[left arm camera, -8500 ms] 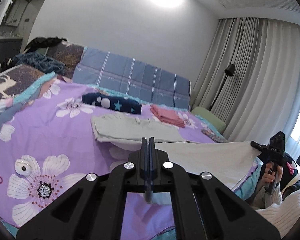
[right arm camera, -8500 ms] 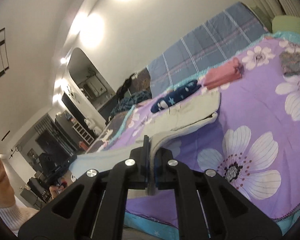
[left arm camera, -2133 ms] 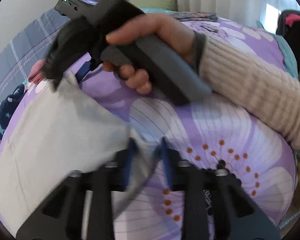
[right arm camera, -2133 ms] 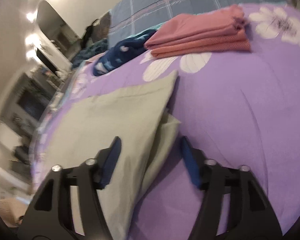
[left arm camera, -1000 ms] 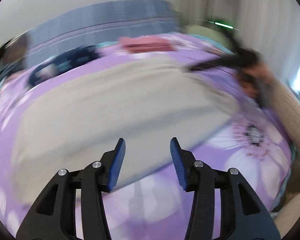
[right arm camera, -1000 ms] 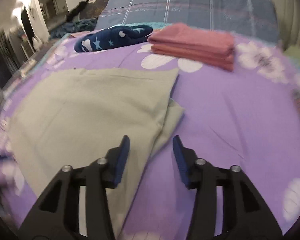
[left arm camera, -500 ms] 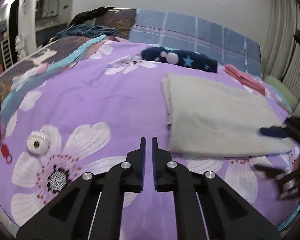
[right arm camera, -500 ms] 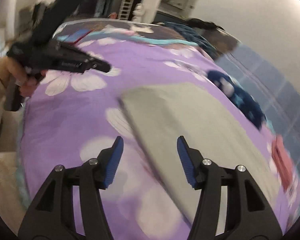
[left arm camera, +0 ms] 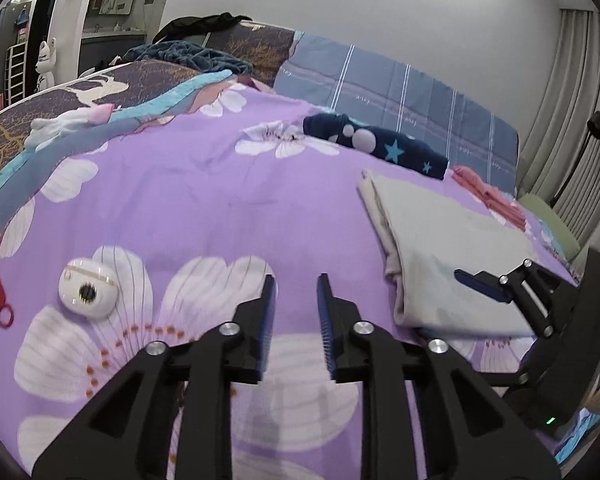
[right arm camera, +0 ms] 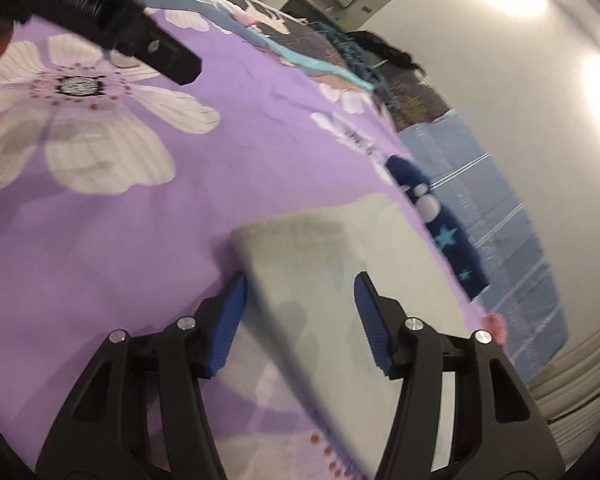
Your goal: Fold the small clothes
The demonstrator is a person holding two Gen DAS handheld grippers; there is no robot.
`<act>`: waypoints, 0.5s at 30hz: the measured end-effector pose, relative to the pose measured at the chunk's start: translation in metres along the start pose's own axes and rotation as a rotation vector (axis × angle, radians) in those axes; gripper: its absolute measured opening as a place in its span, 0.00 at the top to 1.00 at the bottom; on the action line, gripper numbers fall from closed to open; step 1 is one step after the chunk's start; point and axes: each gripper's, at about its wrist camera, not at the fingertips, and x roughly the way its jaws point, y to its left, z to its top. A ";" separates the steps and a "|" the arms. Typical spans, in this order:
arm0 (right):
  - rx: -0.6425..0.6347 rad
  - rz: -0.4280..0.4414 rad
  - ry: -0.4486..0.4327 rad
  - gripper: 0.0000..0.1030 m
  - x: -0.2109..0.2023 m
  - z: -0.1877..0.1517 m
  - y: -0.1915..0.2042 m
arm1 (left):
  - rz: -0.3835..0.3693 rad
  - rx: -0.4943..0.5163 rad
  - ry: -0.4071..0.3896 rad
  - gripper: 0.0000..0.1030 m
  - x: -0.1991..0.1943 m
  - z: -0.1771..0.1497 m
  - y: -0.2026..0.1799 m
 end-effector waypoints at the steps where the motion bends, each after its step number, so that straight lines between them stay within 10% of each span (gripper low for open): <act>1: -0.001 -0.013 0.001 0.50 0.003 0.003 0.002 | -0.004 -0.002 -0.008 0.71 0.002 0.003 0.001; 3: -0.009 -0.028 0.012 0.71 0.013 0.008 0.005 | -0.012 -0.010 -0.014 0.69 0.005 0.006 0.004; 4: -0.015 -0.026 0.028 0.97 0.017 0.009 0.006 | -0.017 -0.016 -0.013 0.69 0.009 0.009 0.006; 15: 0.068 0.080 -0.015 0.98 0.001 0.013 -0.007 | -0.325 -0.067 0.187 0.64 0.095 0.060 0.001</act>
